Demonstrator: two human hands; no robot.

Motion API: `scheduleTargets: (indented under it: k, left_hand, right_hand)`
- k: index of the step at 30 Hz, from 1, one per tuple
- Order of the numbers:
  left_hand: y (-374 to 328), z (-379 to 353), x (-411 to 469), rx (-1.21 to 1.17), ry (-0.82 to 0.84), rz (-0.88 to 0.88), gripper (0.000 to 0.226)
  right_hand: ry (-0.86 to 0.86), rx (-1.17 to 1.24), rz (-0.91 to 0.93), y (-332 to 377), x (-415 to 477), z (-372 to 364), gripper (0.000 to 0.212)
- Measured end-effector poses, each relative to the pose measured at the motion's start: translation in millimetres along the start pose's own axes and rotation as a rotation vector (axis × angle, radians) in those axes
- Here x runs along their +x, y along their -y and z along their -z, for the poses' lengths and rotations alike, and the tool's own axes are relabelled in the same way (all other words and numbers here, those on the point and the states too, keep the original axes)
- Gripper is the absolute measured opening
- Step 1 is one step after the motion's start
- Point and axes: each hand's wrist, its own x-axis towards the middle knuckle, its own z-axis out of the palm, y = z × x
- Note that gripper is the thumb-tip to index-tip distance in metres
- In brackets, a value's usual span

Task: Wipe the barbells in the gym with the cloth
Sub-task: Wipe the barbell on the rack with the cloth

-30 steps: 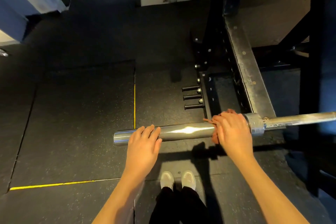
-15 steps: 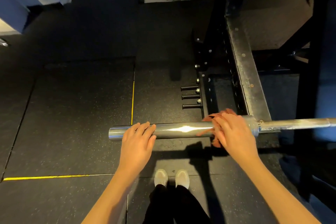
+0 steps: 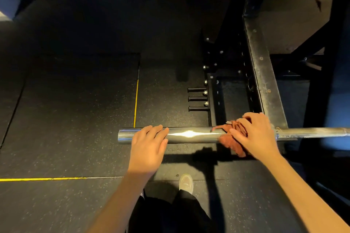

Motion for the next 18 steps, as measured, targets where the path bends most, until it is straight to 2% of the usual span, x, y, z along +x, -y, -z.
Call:
scheduleTargets:
  k: [2,4,6,8,10,12,13,15,16,18]
  left_hand:
    - [5,1,1,-0.013,-0.002,-0.014,0.044]
    - [9,5,2,-0.041,0.033,-0.022,0.044]
    - [12,11,3,-0.066,0.093,-0.040,0.044]
    - [15,18,6,-0.122,0.166,-0.058,0.049]
    - [23,25,7,-0.166,0.208,-0.061,0.056]
    - [34,30,6,-0.108,0.196,-0.075,0.054]
    - [40,32,6,-0.072,0.204,-0.077,0.052]
    - [49,37,6,-0.047,0.246,-0.062,0.046]
    - [51,38,6,-0.047,0.263,-0.064,0.040]
    - [51,39,6,-0.048,0.266,-0.079,0.029]
  right_hand:
    - [-0.071,0.117,-0.184,21,-5,-8,0.048]
    - [-0.146,0.241,-0.269,64,-9,-18,0.040]
    - [-0.176,0.308,-0.222,109,-8,-27,0.033]
    - [-0.124,0.299,-0.126,132,-7,-32,0.035]
    - [-0.034,0.282,-0.029,124,-5,-28,0.040]
    - [0.007,0.259,0.003,99,-4,-20,0.038]
    - [-0.024,0.265,-0.041,89,-5,-14,0.036]
    - [-0.186,0.305,-0.240,87,-8,-11,0.033]
    - [-0.256,0.329,-0.348,99,-8,-14,0.030]
    - [-0.271,0.318,-0.442,143,-8,-29,0.029]
